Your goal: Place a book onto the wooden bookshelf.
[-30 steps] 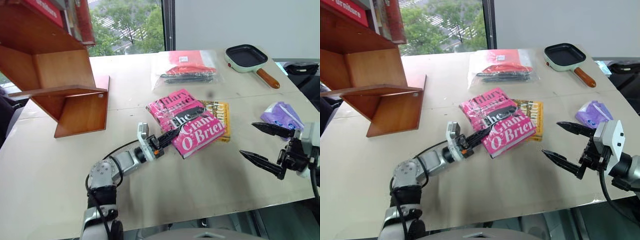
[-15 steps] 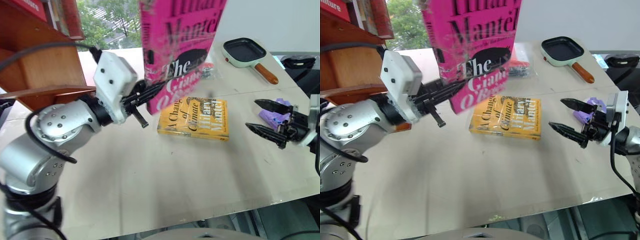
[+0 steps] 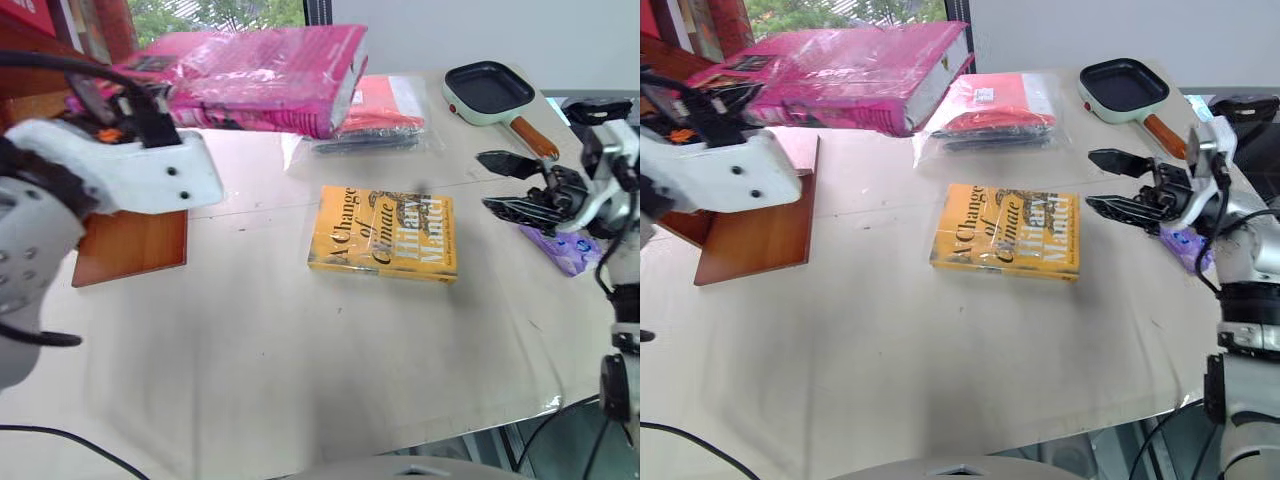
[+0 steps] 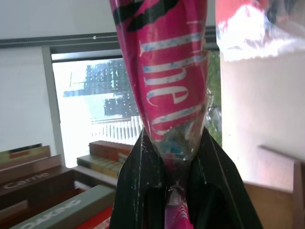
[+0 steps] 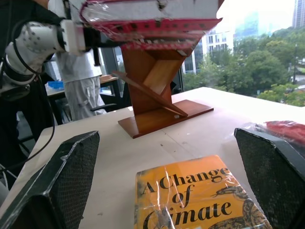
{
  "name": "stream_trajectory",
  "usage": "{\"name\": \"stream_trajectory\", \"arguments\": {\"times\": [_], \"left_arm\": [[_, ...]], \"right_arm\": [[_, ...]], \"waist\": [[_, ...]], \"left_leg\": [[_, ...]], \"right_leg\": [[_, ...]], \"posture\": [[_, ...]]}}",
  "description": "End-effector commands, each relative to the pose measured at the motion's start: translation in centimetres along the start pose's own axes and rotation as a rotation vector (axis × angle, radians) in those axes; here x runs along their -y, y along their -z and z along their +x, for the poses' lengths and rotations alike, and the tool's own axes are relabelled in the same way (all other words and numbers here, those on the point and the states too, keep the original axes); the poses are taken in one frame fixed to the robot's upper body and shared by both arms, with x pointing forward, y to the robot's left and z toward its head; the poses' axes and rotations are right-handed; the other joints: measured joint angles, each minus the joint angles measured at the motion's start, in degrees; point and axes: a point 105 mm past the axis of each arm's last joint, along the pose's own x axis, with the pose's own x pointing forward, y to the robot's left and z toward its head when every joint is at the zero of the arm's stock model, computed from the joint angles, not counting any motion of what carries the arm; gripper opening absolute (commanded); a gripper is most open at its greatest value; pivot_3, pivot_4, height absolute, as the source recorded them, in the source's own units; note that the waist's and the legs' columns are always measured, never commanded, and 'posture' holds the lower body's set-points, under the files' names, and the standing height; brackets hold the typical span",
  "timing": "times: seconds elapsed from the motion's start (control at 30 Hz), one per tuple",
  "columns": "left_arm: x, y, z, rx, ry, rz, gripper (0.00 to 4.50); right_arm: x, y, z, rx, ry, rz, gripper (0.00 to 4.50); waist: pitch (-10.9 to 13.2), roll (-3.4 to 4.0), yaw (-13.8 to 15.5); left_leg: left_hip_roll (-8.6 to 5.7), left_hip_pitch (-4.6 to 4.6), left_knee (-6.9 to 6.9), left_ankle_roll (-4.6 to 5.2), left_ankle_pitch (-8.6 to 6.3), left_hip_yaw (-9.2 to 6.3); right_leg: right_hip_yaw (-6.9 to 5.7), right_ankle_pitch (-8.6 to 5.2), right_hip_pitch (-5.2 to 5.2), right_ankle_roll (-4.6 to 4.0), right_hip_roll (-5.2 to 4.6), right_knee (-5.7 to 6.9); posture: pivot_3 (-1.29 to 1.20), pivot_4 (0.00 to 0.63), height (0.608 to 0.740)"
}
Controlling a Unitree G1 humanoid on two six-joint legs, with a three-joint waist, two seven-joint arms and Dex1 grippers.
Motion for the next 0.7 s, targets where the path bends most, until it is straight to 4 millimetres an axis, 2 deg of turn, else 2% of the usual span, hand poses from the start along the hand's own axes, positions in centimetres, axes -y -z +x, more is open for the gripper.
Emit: {"name": "stream_trajectory", "arguments": {"times": [0.03, 0.27, 0.43, 0.53, 0.63, 0.7], "left_arm": [[-1.3, 1.3, -2.1, -0.084, -0.019, 0.053, 0.01], [0.1, 3.0, -3.9, -0.118, 0.107, 0.088, 0.01], [-0.3, 5.6, -4.8, -0.185, 0.158, 0.138, 0.01], [-0.1, 7.9, -5.2, -0.228, 0.203, 0.148, 0.01], [0.1, 8.0, -4.7, -0.194, 0.199, 0.116, 0.01], [0.3, 8.0, -4.6, -0.19, 0.211, 0.099, 0.01]], "right_arm": [[0.1, -1.5, 0.7, 0.033, -0.058, -0.062, 4.5], [0.3, -2.2, 2.2, 0.071, -0.11, -0.081, 4.5], [-0.9, -3.3, 3.2, 0.111, -0.197, -0.041, 4.5], [-2.1, -4.2, 4.7, 0.132, -0.259, -0.041, 4.5], [-2.6, -3.2, 5.6, 0.039, -0.25, -0.091, 4.5], [-2.7, -3.2, 5.8, 0.041, -0.233, -0.097, 4.5]], "waist": [[0.01, 0.02, -0.09], [0.0, 0.02, 0.03], [0.0, 0.03, -0.02], [-0.02, 0.06, -0.28], [-0.03, 0.05, -0.2], [-0.04, 0.03, -0.08]], "left_leg": [[-0.01, 0.01, 0.01, 0.01, -0.01, 0.03], [0.08, 0.11, 0.07, 0.0, -0.01, -0.04], [0.05, 0.09, 0.16, 0.0, -0.01, -0.06], [0.1, 0.11, 0.15, 0.0, -0.01, -0.07], [0.12, 0.13, 0.13, 0.0, -0.01, -0.08], [0.11, 0.11, 0.17, 0.0, -0.01, -0.07]], "right_leg": [[0.01, 0.0, 0.0, 0.0, -0.02, 0.01], [-0.07, 0.01, 0.01, -0.03, -0.01, 0.19], [-0.1, 0.05, 0.03, -0.07, -0.08, 0.24], [-0.11, 0.05, 0.01, -0.07, -0.04, 0.26], [-0.14, 0.06, 0.01, -0.08, -0.02, 0.26], [-0.15, 0.06, 0.02, -0.08, -0.03, 0.26]], "posture": [[0.0, 0.15, 0.74], [0.0, 0.15, 0.74], [0.0, 0.15, 0.74], [0.0, 0.15, 0.74], [0.0, 0.15, 0.74], [0.0, 0.15, 0.74]]}}
